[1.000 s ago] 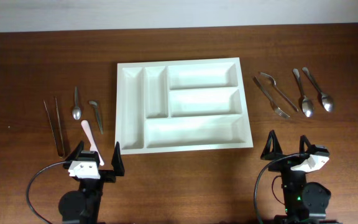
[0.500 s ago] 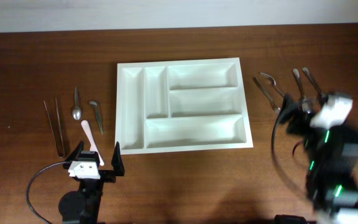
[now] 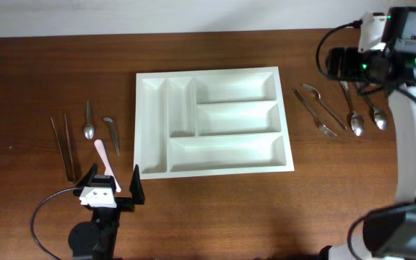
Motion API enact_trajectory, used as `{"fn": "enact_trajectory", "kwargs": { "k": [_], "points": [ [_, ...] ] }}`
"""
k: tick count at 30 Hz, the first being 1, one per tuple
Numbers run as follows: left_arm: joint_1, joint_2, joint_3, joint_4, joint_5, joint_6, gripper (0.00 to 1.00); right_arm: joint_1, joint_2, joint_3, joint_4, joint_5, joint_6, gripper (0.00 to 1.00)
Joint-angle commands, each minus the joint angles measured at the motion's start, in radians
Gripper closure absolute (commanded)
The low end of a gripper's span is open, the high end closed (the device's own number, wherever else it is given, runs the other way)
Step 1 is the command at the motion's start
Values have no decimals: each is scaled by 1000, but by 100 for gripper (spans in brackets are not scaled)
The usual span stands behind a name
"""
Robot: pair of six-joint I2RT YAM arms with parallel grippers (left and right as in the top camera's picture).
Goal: Pack container
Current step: 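Move the right gripper over the right-side cutlery and grasp the fork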
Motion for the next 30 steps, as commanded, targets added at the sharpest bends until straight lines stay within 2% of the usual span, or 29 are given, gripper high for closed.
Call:
{"fn": "enact_trajectory", "kwargs": {
  "k": [1,4,5,7,12,22,30],
  "points": [
    [-4,-8,-9,3,-10,-3,1,-7,33,32,-14,-12,-121,2],
    [-4,-8,-9,3,-10,-3,1,-5,69,32,-57,-13,-246,20],
    [-4,-8,-9,3,-10,-3,1,-5,82,32,-74,-12,-283,22],
    [-4,-8,-9,3,-10,-3,1,-5,120,31,-115,-13,-363,24],
    [-4,-8,-9,3,-10,-3,1,-4,216,27,-116,-35,-373,26],
    [-4,-8,-9,3,-10,-3,1,-3,369,27,-162,-31,-373,50],
    [-4,-8,-9,3,-10,-3,1,-6,420,25,-145,-8,-373,50]
  ]
}}
